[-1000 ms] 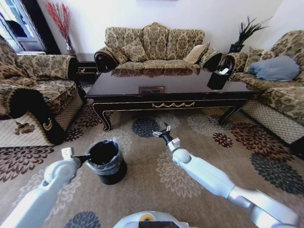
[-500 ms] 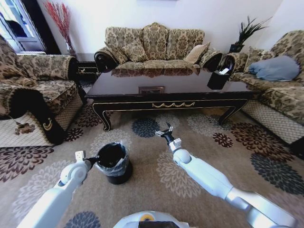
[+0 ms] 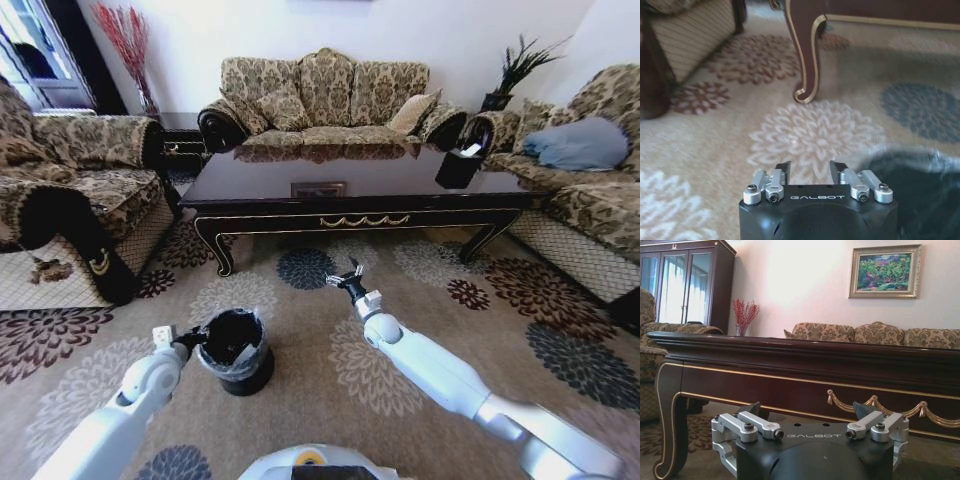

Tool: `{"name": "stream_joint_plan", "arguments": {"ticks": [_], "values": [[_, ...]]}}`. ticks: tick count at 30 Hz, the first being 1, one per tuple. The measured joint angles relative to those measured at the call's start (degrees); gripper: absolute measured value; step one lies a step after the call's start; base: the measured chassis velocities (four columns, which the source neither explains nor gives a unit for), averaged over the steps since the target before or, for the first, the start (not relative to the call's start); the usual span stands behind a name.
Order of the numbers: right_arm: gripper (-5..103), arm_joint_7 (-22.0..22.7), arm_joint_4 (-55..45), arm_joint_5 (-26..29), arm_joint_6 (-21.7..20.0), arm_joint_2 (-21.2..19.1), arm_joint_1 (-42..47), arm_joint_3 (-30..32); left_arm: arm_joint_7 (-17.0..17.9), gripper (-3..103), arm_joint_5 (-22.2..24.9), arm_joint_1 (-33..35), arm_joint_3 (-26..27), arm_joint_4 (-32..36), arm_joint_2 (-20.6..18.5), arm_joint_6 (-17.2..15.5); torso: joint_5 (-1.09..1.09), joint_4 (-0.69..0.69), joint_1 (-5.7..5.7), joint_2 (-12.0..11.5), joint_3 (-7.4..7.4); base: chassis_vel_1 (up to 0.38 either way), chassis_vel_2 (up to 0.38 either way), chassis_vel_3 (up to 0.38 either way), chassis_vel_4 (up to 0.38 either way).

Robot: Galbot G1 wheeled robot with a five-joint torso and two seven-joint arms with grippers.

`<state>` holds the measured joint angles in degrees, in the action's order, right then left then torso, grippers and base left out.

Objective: Move to the front of the table and pick up the trash from the floor, then place it into the trash bin.

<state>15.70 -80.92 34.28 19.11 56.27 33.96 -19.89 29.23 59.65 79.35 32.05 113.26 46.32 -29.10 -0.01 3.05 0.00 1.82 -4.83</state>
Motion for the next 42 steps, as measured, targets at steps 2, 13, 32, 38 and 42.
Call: {"name": "stream_joint_plan", "arguments": {"ticks": [2, 13, 32, 38, 42], "values": [[100, 0.01, -0.11, 0.18, -0.01, -0.08, 0.00, 0.21, 0.87, 51, 0.79, 0.39, 1.03, 0.74, -0.62, 0.00, 0.01, 0.00, 0.00, 0.00, 0.00, 0.000, 0.000, 0.000, 0.000], [100, 4.94, -10.03, 4.56, -3.71, -6.02, 6.78, 12.67, 12.40, 89, 9.02, 1.31, 12.19, 8.97, -4.85, 3.97, 0.01, 0.01, 0.00, 0.00, 0.00, 0.000, 0.000, 0.000, 0.000], [100, -10.50, -29.79, 5.16, 1.50, -9.03, 42.60, 52.84, -29.09, 100, -6.89, 22.42, 42.06, 15.24, 14.35, 23.31, 0.00, 0.02, -0.01, 0.00, 0.02, 0.000, 0.000, 0.000, 0.000], [100, -7.70, -33.16, 1.84, 0.94, -6.94, 46.79, 56.56, -26.22, 100, -9.92, 24.83, 43.19, 20.32, 19.21, 21.55, 0.02, 0.01, -0.01, 0.00, 0.01, 0.000, 0.000, 0.000, 0.000], [100, -7.08, -34.33, 1.55, 0.17, -6.20, 48.04, 56.91, -25.58, 100, -10.52, 25.33, 42.68, 22.40, 20.42, 20.55, 0.02, 0.00, -0.01, -0.01, 0.01, 0.000, 0.000, 0.000, 0.000]]}}
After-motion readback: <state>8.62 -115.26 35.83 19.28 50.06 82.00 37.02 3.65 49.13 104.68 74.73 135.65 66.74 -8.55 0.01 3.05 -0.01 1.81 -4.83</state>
